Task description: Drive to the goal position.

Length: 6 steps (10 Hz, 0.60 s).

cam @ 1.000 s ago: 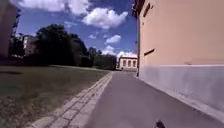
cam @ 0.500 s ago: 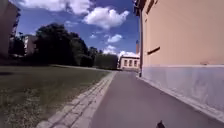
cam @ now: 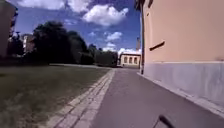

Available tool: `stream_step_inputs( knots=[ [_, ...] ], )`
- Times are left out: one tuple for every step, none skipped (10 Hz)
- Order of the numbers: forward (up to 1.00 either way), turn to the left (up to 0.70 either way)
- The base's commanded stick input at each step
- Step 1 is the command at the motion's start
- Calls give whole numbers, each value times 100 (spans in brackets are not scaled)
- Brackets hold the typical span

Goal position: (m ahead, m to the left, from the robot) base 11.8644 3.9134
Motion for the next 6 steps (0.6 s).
stream_step_inputs(
  knots=[
    [85, 0],
    [85, 0],
    [85, 0],
    [85, 0],
    [85, 0],
    [85, 0]
  ],
)
